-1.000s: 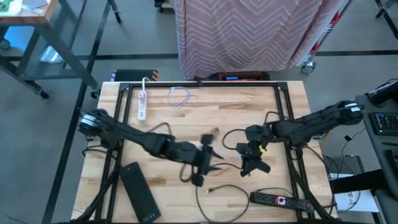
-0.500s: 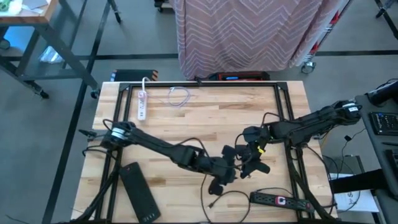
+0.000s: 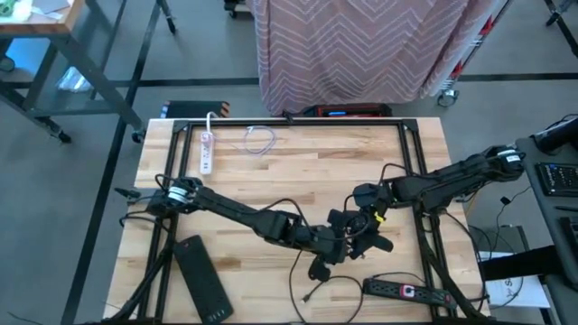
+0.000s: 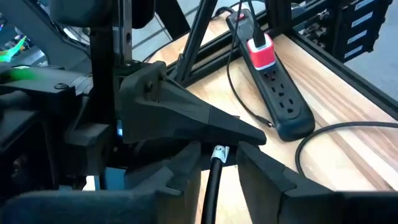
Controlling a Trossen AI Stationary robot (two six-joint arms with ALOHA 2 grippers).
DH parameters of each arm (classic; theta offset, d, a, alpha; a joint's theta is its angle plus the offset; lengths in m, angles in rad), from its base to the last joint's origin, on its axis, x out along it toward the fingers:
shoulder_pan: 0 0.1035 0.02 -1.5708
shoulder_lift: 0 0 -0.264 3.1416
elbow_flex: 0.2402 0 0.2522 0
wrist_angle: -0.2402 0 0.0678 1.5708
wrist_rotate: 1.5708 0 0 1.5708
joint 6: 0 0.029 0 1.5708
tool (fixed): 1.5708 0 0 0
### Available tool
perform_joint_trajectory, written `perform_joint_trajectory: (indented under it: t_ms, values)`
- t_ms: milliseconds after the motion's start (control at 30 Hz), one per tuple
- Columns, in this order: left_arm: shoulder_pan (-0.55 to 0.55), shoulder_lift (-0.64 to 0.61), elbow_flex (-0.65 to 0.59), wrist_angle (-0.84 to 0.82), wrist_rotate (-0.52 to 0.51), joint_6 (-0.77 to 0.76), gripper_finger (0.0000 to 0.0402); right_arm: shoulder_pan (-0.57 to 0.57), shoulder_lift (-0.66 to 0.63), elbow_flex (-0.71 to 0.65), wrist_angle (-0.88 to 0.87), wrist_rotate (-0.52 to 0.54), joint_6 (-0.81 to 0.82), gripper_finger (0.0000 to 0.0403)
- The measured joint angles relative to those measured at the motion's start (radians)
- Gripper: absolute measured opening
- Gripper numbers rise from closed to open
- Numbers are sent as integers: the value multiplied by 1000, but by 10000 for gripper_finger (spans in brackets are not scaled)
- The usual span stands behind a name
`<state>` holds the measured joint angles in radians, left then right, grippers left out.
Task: Insert USB
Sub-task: Insert the left black charger cable into the left black outlet extension
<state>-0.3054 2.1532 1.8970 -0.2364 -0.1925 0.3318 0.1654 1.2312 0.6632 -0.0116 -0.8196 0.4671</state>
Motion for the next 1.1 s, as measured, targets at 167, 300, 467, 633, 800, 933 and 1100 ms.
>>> perform_joint_trajectory:
  t_ms: [167,300,467,633,800,933,1100]
  values:
    - [2,0,-4,-15,1,-1,19,0,0,0,-5,8,-1,12]
    - [3,0,-5,-24,-1,-39,9,0,0,0,-5,12,-7,22]
    - [5,-25,-5,-99,-1,-103,4,-1,-4,1,3,44,-10,26]
    - [-5,-47,-5,-152,-10,-207,2,-2,-27,5,-16,111,-5,28]
    - [-20,-56,-5,-246,-26,-305,1,0,-49,4,-29,178,-51,57]
    - [-37,-55,-11,-339,-32,-360,1,0,-74,23,-48,207,-94,104]
    - [-43,-62,-9,-410,-72,-438,1,1,-97,75,-60,221,-141,161]
